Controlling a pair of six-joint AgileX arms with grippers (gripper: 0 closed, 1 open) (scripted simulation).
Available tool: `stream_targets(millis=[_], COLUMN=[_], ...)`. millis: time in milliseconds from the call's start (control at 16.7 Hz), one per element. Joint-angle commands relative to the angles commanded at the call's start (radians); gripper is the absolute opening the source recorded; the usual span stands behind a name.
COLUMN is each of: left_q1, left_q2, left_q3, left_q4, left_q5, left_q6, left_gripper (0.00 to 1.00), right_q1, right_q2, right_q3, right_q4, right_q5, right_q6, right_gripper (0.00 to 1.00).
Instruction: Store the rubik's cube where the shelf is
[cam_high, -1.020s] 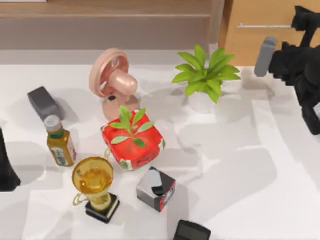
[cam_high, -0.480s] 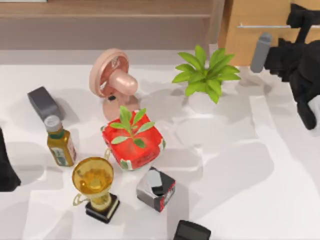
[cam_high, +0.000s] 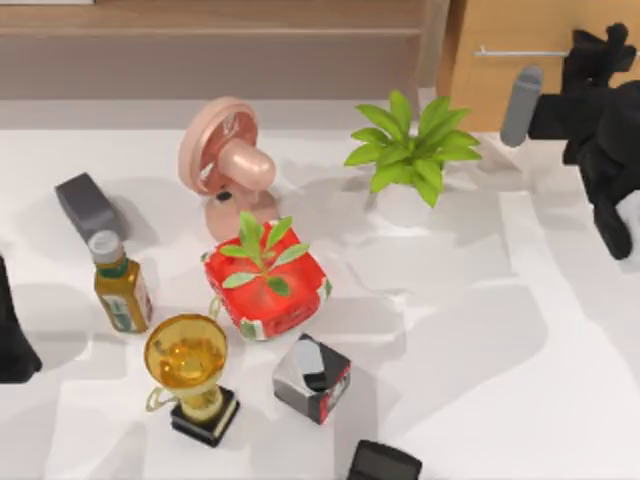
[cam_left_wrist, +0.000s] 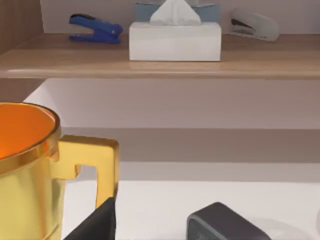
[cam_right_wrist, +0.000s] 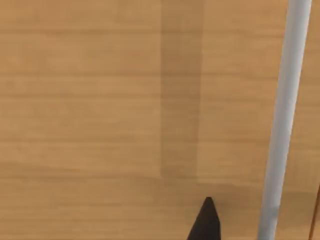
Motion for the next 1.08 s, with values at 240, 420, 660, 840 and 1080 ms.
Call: stream_targets(millis=[240,420,660,840,1080], left_q1=[0.000,0.000,0.000,0.000,0.000], left_q2=[0.000,0.000,0.000,0.000,0.000], left_q3=[0.000,0.000,0.000,0.000,0.000], left_q4=[0.000,0.000,0.000,0.000,0.000], left_q5=[0.000,0.000,0.000,0.000,0.000], left_q6=[0.000,0.000,0.000,0.000,0.000], left_gripper=[1.00,1.00,1.00,1.00,1.00], right_q1=[0.000,0.000,0.000,-0.008,-0.011], right_q2=[0.000,0.000,0.000,-0.013,-0.079], right_q3=[0.000,0.000,0.000,-0.016,-0.149], right_q4=[0.000,0.000,0.000,0.007,0.071], right_q5=[0.000,0.000,0.000,-0.009,-0.026], right_q6=[0.000,0.000,0.000,0.004,0.009], right_gripper=[0.00,0.00,0.00,0.00,0.00])
